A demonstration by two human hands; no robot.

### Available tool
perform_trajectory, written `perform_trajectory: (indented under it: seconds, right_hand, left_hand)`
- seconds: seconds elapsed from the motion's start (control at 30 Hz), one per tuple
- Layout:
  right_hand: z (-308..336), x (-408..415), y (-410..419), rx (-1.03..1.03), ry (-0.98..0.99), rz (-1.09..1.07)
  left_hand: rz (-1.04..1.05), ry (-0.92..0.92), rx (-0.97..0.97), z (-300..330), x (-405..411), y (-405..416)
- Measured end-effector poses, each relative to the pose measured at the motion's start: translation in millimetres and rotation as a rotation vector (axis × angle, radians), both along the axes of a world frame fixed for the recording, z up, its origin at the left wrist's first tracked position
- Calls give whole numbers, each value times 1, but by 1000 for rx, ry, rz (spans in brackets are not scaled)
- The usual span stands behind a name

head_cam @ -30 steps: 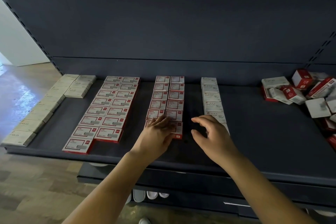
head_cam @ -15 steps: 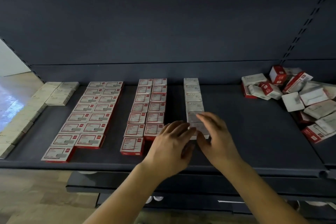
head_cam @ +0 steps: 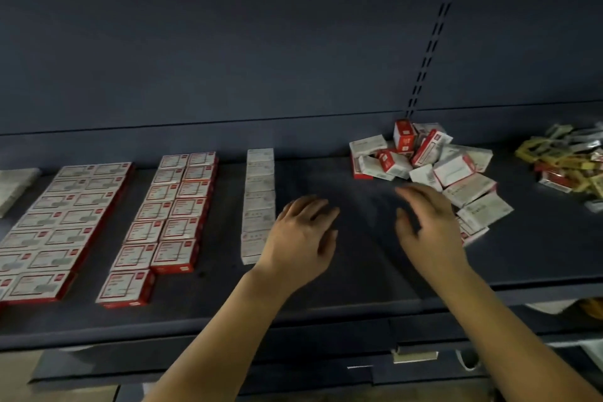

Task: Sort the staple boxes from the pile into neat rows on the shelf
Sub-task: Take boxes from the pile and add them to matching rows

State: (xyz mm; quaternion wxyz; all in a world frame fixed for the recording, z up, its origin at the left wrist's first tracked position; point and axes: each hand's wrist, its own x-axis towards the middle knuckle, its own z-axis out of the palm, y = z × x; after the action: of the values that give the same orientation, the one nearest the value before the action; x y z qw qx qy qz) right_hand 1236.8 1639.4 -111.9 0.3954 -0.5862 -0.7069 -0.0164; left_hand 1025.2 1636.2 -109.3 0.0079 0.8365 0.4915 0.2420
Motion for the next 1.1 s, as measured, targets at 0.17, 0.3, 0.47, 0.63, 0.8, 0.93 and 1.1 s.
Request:
perform_trajectory:
  seconds: [0.17, 0.3, 0.47, 0.63, 0.8, 0.93, 1.1]
  right_hand:
    - [16, 44, 32, 38, 87, -180]
    - [21, 61, 56, -166, 111, -334]
    - [15, 74, 66, -272, 7, -340]
    - [9, 75, 62, -189, 103, -336]
    - [13, 80, 59, -224, 201, -317]
    - [23, 78, 58, -282, 279, -339]
    - [35, 62, 44, -288, 385, -308]
  left_hand:
    - [-16, 44, -73, -2, 38, 19]
    - [-68, 39, -139, 1, 69, 27]
    - [-64, 40, -145, -3, 77, 28]
    - [-42, 112, -196, -4, 73, 27]
    - [-27, 54, -202, -5, 70, 24]
    - [-19, 72, -241, -7, 66, 21]
    - [-20, -178, -241, -8, 56, 15]
